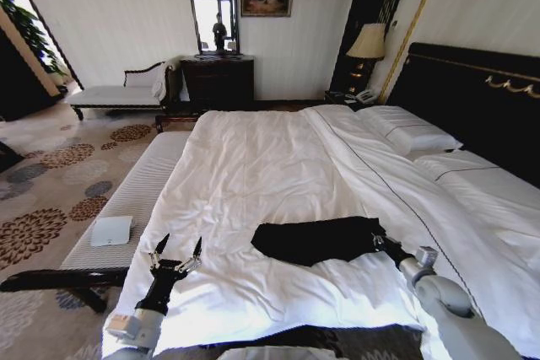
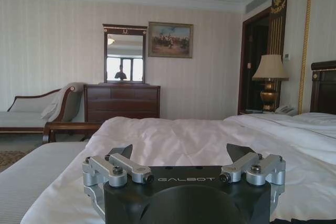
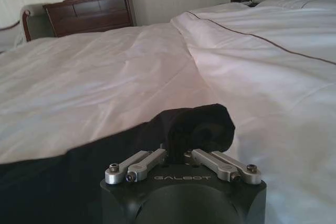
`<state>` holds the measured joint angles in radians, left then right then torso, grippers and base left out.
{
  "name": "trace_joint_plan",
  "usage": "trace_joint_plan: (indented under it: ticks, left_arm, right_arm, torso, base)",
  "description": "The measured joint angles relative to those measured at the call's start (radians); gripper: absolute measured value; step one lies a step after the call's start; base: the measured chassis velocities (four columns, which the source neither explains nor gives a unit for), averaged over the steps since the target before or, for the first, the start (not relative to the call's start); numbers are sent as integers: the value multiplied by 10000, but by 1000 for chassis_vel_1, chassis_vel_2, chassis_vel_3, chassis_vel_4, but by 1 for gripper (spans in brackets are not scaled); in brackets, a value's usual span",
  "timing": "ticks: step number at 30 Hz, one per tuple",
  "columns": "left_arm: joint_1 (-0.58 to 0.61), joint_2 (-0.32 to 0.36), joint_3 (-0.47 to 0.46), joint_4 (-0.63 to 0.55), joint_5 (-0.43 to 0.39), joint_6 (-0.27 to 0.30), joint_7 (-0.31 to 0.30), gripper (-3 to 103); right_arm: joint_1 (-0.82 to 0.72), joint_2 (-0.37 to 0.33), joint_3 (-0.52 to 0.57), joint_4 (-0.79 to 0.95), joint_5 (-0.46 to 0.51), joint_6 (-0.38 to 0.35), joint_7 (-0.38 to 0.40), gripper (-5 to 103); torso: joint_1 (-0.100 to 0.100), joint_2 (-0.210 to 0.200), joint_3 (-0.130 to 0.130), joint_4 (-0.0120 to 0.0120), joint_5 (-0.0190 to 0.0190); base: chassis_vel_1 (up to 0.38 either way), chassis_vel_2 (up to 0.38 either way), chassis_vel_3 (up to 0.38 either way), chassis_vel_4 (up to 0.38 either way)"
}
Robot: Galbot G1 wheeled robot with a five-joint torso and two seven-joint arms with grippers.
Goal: Fold the clothes on the bed.
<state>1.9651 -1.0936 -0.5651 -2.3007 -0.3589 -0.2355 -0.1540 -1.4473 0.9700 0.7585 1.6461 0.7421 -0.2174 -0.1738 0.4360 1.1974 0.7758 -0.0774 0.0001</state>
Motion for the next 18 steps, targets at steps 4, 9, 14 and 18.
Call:
trace_joint_plan:
  ticks: [4, 9, 14, 18]
  left_arm:
    - [0, 0, 0, 0, 0, 0, 0, 100]
    - [0, 0, 0, 0, 0, 1, 2, 100]
    - [0, 0, 0, 0, 0, 0, 4, 100]
    - [0, 0, 0, -1, 0, 0, 5, 100]
  right_arm:
    - [48, 339, -168, 763, 1090, -598, 593, 3]
    - [148, 772, -424, 1480, 2053, -949, 1163, 3]
    - [225, 1644, -951, 2054, 2444, -1063, 1600, 3]
    - [453, 2510, -1524, 2087, 2432, -1069, 1817, 3]
  torso:
    - [0, 0, 0, 2, -3]
    - [0, 0, -1, 4, -4]
    - [0, 0, -1, 3, -2]
    - [0, 1, -1, 3, -3]
  base:
    - [0, 0, 0, 0]
    - [0, 0, 0, 0]
    - [0, 0, 0, 0]
    - [0, 0, 0, 0]
